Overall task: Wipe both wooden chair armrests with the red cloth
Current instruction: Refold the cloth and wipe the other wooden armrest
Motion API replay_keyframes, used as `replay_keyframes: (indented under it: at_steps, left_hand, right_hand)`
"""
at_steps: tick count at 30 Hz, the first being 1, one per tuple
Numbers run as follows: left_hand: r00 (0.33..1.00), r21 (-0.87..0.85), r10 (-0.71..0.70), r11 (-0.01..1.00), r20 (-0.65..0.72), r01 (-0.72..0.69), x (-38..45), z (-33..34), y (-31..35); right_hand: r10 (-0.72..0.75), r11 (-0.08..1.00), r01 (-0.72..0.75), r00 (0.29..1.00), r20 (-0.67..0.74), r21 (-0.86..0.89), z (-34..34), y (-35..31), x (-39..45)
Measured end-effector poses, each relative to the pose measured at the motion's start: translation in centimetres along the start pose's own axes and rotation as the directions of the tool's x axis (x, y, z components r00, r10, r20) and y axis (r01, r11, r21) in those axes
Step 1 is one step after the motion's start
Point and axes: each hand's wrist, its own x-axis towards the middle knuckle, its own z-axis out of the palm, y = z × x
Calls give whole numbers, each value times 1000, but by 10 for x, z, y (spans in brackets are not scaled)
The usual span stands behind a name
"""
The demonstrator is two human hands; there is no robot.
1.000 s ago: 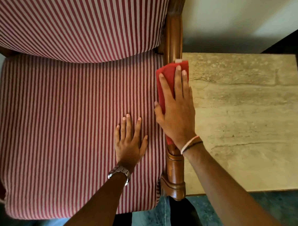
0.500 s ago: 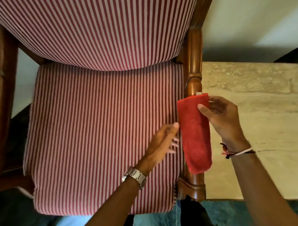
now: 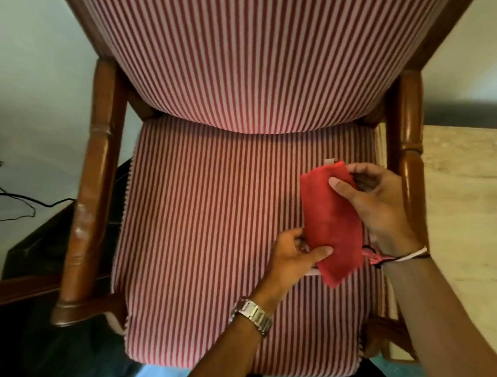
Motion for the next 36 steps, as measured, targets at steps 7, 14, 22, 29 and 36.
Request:
replay_keyframes:
  at_steps: [7, 14, 22, 29, 36]
  left_hand:
    - [990, 144, 31, 989, -136, -11, -74, -152, 64]
    - [894, 285, 187, 956, -407, -70, -162, -274, 101]
    - [696, 696, 461, 713, -551, 79, -157, -351, 78]
    - [692, 826, 528, 535, -493, 179, -142, -345, 65]
    - [749, 992, 650, 79, -124, 95, -84, -334, 70]
  right_hand:
    - [90, 953, -129, 985, 150, 275, 127, -38, -18]
    - [53, 933, -205, 893, 448, 297, 256, -87, -40]
    - [-67, 998, 56, 866, 495, 37, 351, -94, -45]
    - [-311, 887, 397, 891, 329, -236, 346, -23, -40]
    - [-144, 328, 582, 810, 569, -745, 323, 104, -64]
